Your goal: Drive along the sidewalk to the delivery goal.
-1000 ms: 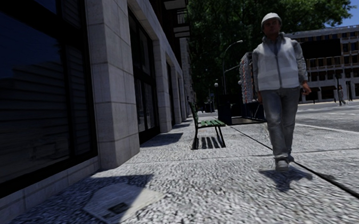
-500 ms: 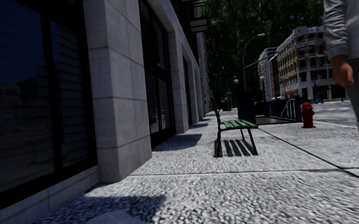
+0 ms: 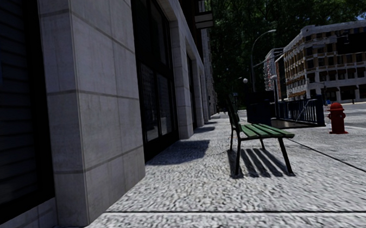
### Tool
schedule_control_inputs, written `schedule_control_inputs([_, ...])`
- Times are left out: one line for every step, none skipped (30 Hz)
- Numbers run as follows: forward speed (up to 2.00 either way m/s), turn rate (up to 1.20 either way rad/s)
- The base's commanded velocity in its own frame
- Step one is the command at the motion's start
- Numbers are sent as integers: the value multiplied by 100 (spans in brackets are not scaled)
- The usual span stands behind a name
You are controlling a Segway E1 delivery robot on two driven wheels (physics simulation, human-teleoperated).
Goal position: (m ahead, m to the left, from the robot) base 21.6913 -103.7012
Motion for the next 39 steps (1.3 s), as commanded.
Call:
schedule_control_inputs([200,0])
schedule_control_inputs([200,0])
schedule_control_inputs([200,0])
schedule_control_inputs([200,0])
schedule_control_inputs([200,0])
schedule_control_inputs([200,0])
schedule_control_inputs([200,0])
schedule_control_inputs([200,0])
schedule_control_inputs([200,0])
schedule_control_inputs([200,0])
schedule_control_inputs([200,0])
schedule_control_inputs([200,0])
schedule_control_inputs([200,0])
schedule_control_inputs([200,0])
schedule_control_inputs([200,0])
schedule_control_inputs([200,0])
schedule_control_inputs([200,0])
schedule_control_inputs([200,0])
schedule_control_inputs([200,0])
schedule_control_inputs([200,0])
schedule_control_inputs([200,0])
schedule_control_inputs([200,0])
schedule_control_inputs([200,0])
schedule_control_inputs([200,0])
schedule_control_inputs([200,0])
schedule_control_inputs([200,0])
schedule_control_inputs([200,0])
schedule_control_inputs([200,0])
schedule_control_inputs([200,-4])
schedule_control_inputs([200,-18])
schedule_control_inputs([200,-18])
schedule_control_inputs([200,-25])
schedule_control_inputs([200,-27])
schedule_control_inputs([200,-28])
schedule_control_inputs([200,-28])
schedule_control_inputs([200,-28])
schedule_control_inputs([200,-28])
schedule_control_inputs([200,-28])
schedule_control_inputs([200,-28])
